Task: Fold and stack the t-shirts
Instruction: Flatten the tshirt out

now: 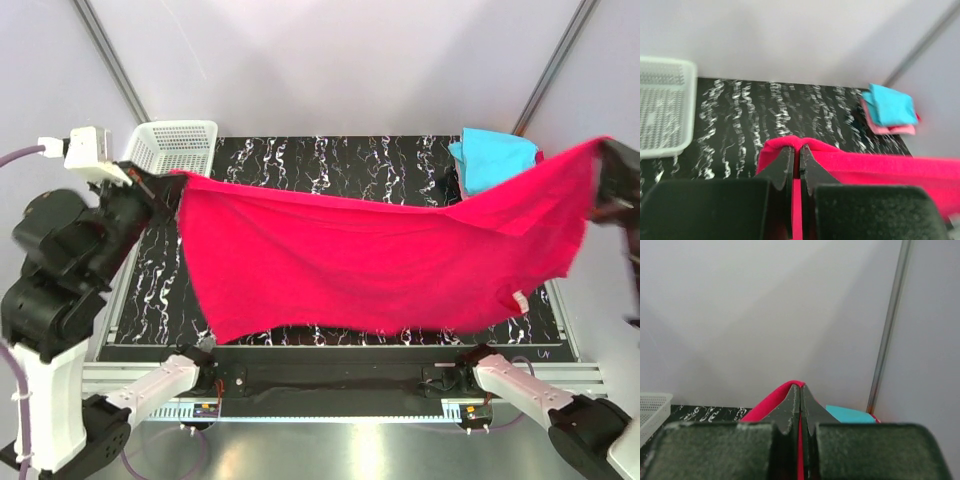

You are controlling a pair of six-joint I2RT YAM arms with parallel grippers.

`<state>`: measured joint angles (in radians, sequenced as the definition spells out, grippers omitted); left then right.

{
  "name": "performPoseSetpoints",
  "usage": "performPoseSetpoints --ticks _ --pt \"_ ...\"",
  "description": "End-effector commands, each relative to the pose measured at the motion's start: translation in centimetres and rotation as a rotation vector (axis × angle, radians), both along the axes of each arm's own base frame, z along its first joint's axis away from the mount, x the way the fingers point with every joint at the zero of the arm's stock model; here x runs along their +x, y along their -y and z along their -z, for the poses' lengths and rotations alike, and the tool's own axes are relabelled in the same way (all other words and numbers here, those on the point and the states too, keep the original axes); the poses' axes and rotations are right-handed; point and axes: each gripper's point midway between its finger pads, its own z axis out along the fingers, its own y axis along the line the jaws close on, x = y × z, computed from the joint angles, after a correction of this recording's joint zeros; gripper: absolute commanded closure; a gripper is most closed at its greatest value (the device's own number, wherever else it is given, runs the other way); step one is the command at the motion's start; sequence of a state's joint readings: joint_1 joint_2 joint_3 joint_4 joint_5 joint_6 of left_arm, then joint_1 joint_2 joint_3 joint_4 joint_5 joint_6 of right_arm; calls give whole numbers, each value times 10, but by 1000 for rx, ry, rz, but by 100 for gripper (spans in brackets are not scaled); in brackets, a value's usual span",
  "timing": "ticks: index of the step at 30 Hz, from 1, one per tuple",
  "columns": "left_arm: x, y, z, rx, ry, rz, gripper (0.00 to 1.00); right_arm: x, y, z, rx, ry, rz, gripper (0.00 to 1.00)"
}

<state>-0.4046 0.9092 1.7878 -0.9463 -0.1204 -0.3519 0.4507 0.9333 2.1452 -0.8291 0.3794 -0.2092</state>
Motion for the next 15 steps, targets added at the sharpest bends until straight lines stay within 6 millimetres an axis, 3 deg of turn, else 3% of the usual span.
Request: performPoseSetpoints --ticks 1,2,4,5,7,8,9,10,11,12,13,14,15 --pt "64 -24 22 -16 -91 -294 100 89 -46 42 -46 -115 -20 100" --pt "81 -19 47 -43 -155 -332 100 107 -52 49 -32 -121 -3 100" --pt "123 0 88 -44 -257 -354 100 165 -79 105 -78 -268 2 100" --pt "141 8 119 -67 -335 -371 100 187 -84 118 -80 -286 0 100" --pt "169 22 152 -107 -405 -394 100 239 -96 178 -66 -426 -22 100" --pt "190 29 192 -65 -489 -418 100 259 -103 189 -49 -428 -54 100" --pt "203 33 205 -69 -502 -431 100 278 -91 220 -30 -485 -19 100" --pt "217 32 220 -80 -529 -457 100 305 -91 256 -37 -554 -13 100" --pt "235 34 253 -52 -593 -479 100 323 -94 269 -20 -560 -35 100" --pt "246 35 270 -52 -629 -488 100 340 -80 283 -8 -589 -10 100" --pt "257 36 281 -71 -652 -500 100 365 -78 324 -13 -668 -6 100" --pt "273 31 280 -93 -647 -518 100 381 -78 322 -5 -649 -33 100" --pt "289 30 313 -71 -701 -542 100 396 -69 332 0 -658 -22 100"
